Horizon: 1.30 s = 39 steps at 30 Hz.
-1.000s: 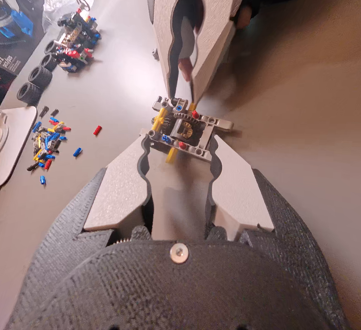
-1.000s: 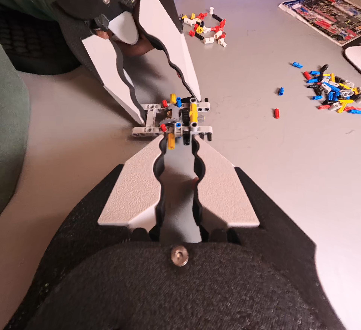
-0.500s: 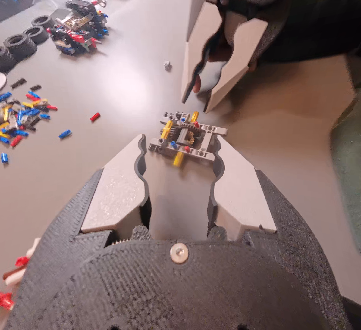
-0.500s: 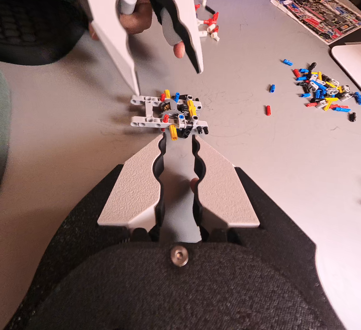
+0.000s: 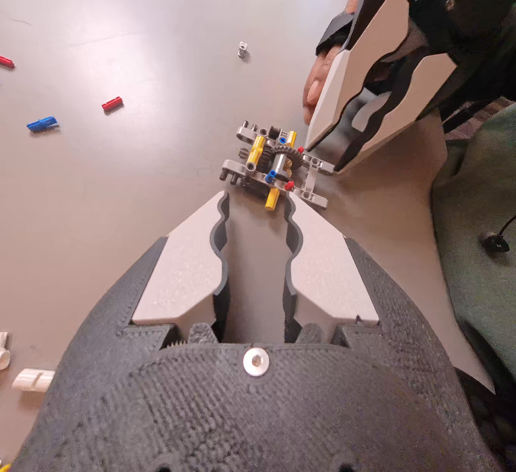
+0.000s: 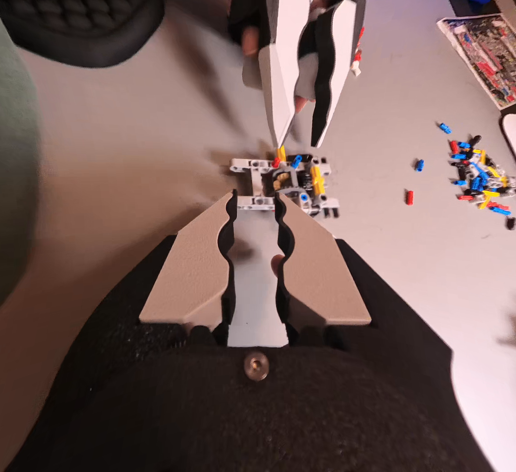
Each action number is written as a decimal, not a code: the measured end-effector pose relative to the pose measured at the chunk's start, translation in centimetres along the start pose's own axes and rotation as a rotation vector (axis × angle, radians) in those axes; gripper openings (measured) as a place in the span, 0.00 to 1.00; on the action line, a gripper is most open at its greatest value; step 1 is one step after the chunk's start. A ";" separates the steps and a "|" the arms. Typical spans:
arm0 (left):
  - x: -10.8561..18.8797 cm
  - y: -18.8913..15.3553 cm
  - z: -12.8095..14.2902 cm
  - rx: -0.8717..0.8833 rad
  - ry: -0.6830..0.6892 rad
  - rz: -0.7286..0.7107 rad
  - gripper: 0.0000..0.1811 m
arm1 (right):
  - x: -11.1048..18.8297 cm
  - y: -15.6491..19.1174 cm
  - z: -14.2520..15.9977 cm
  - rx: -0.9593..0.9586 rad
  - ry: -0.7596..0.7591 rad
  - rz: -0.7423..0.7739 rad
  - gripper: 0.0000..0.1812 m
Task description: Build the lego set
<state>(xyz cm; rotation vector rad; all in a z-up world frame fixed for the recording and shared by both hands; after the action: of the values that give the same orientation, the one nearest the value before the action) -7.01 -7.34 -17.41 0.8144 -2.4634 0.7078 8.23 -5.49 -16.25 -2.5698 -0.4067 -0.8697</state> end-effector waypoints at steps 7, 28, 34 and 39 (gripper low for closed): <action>-0.4 -0.3 -0.1 0.027 -0.019 0.054 0.15 | 0.0 -0.4 1.1 -0.030 -0.003 -0.018 0.12; -0.2 -0.2 0.1 0.384 -0.102 0.123 0.07 | -0.2 -0.4 1.5 -0.033 -0.022 -0.002 0.11; -0.2 -0.3 0.1 0.335 -0.079 0.070 0.08 | 0.0 -0.8 1.8 -0.022 -0.023 0.010 0.10; -0.4 -1.0 0.1 0.362 -0.074 0.098 0.12 | 0.2 -0.9 2.1 -0.016 -0.036 0.011 0.09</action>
<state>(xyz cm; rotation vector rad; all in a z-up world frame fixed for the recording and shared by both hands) -6.10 -7.88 -17.43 0.8647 -2.4899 1.2034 9.07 -3.67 -17.44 -2.6037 -0.3976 -0.8270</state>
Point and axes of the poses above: each gripper's, where its closed fingertips meet, x back along the fingers, z out of its underside, y = z × x across the jaws, the point moved 7 cm from there along x, back along the fingers, and after that the axes turned 3 degrees about x, right-handed, at the moved point
